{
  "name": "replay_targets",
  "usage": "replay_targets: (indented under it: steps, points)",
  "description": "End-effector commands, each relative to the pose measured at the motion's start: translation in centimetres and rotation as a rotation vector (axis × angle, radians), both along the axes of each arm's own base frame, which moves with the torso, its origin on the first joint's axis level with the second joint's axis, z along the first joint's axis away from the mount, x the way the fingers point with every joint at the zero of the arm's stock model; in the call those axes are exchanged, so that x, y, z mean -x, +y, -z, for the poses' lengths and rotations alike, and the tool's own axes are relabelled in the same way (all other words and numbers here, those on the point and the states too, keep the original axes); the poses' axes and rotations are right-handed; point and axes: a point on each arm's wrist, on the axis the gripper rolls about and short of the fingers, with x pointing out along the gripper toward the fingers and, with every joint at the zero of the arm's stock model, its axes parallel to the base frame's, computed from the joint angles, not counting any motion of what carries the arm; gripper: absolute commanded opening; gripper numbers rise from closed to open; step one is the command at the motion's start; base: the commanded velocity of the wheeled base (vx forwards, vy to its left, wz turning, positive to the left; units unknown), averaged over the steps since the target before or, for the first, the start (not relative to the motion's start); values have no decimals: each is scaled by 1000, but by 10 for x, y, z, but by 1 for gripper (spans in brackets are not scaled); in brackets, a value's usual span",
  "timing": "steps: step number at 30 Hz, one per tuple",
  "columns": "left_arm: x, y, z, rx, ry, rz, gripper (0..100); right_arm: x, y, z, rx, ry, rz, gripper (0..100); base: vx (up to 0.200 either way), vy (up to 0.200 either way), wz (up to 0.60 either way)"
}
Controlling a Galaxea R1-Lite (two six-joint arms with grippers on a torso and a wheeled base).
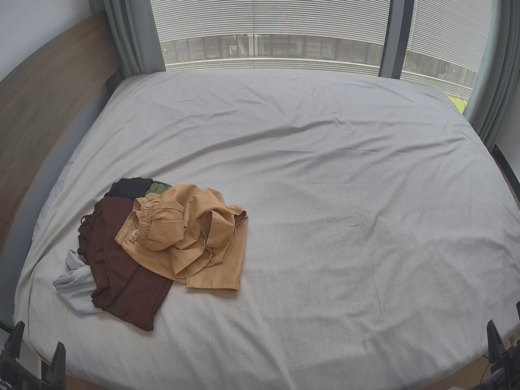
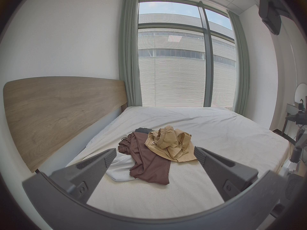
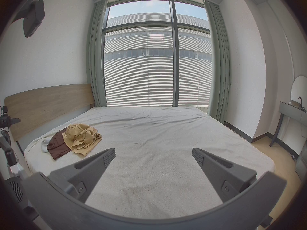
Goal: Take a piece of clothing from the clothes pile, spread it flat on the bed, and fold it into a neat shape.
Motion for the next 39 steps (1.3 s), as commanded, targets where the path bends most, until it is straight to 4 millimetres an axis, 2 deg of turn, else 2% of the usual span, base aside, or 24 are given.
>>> replay_targets:
  steps: [1, 39]
  points:
    - [0, 0, 5, 0, 1, 1, 100, 0, 0, 5, 1, 1, 0, 100, 0, 0, 0]
    - [0, 0, 4, 14, -11, -11, 100, 0, 0, 5, -7, 1, -1, 100, 0, 0, 0]
